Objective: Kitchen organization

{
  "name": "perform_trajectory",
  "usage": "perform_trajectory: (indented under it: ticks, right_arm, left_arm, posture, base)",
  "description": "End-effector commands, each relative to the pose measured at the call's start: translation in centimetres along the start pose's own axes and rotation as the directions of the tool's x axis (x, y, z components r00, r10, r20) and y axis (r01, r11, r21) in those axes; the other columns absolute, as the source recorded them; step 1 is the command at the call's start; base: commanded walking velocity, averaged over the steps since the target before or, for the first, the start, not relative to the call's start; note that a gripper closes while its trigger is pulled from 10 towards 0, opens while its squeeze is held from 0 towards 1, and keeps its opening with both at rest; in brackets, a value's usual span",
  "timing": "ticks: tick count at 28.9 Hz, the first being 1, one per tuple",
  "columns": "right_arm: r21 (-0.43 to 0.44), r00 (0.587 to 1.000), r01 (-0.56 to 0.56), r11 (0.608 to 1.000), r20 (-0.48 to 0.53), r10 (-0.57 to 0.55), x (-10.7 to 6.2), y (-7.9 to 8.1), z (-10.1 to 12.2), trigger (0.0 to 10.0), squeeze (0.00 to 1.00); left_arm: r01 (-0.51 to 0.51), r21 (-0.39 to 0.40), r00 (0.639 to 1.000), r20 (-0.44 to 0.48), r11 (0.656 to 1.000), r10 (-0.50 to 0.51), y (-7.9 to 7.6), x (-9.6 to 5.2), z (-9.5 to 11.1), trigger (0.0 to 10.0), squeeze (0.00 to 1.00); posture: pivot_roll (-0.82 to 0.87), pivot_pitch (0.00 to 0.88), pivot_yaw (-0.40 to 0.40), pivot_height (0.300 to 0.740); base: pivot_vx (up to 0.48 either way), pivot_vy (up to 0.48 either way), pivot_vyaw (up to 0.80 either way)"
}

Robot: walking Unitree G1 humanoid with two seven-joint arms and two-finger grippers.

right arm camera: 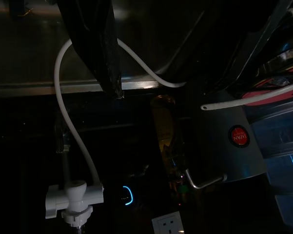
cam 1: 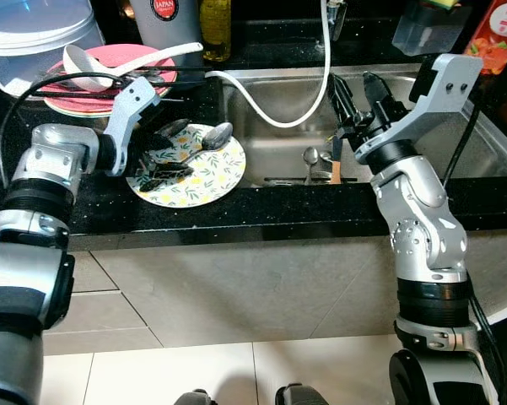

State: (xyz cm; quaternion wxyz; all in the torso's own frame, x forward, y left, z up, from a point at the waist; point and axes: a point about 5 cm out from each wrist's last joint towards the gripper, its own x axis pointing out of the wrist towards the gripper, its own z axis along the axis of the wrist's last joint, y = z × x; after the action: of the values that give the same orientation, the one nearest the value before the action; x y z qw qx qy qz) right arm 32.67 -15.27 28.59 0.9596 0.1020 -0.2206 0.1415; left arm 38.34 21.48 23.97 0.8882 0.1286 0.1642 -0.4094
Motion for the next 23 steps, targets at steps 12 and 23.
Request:
perform_trajectory:
  ticks: [12,23]
  right_arm:
    - [-0.009,1.0,-0.004,1.0,0.007,0.004,0.2,-0.1,0.4,10.0,0.0]
    - [-0.007,1.0,-0.003,1.0,0.007,0.003,0.2,-0.1,0.3,10.0,0.0]
  left_arm:
    - [0.038,-0.051,0.999,0.031,0.998,-0.036,-1.2,1.1,-0.5,0.0,0.0]
    - [0.004,0.006,0.995,0.101,1.0,-0.005,-1.8,0.9,0.8,5.9,0.0]
  posture:
    - [0.05,0.083,-0.007,0.74]
    - [0.06,0.083,-0.005,0.74]
  base:
    - [0.0,0.0,0.0]
    - [0.0,0.0,0.0]
